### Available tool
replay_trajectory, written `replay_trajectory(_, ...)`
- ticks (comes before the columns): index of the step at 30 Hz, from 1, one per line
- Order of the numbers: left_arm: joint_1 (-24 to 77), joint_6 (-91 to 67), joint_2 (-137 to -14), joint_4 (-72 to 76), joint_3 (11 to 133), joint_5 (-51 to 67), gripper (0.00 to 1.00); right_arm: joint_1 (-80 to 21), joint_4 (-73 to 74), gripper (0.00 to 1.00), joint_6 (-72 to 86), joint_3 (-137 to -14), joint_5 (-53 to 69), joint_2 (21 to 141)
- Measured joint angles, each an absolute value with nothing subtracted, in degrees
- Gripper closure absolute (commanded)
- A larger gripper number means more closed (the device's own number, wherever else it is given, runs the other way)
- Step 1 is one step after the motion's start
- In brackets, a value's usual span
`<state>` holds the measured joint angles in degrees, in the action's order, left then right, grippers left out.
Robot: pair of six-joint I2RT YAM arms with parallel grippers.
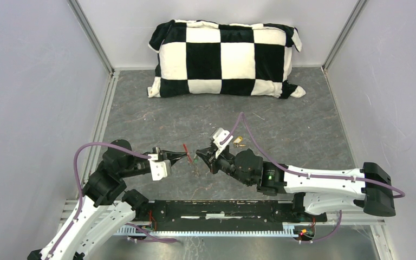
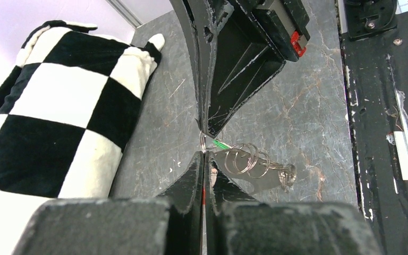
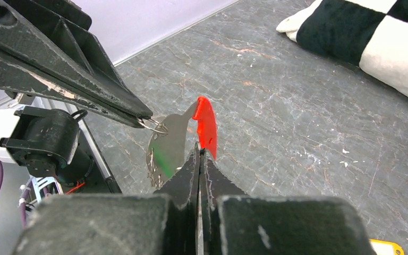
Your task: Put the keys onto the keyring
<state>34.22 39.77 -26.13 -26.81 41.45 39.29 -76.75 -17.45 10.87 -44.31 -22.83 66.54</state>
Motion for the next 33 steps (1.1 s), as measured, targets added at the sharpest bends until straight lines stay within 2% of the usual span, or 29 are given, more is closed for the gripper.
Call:
replay_trajectory(8,34.22,41.3,-26.13,-27.05,41.45,41.01,0.98,-76.66,-19.59,1.0,10.68,-40.71,-22.09,63.02)
replay_trajectory(14,34.22,55.66,-25.45,-29.89,41.71,48.75,0.98,-76.36,-19.79,1.0,10.2,-36.51,-22.76,56.75)
replay_trajectory(18,34.22,59.64,-25.87,-31.24,43.48,53.28,0.98,-76.34,-19.09,1.0,9.65,-34.72,-23.66,52.73)
replay_trajectory(33,34.22,59.9,-28.12,-31.18,47.37,64.77,0.98,-76.34,-15.18,1.0,5.21,-34.48,-22.28,48.42)
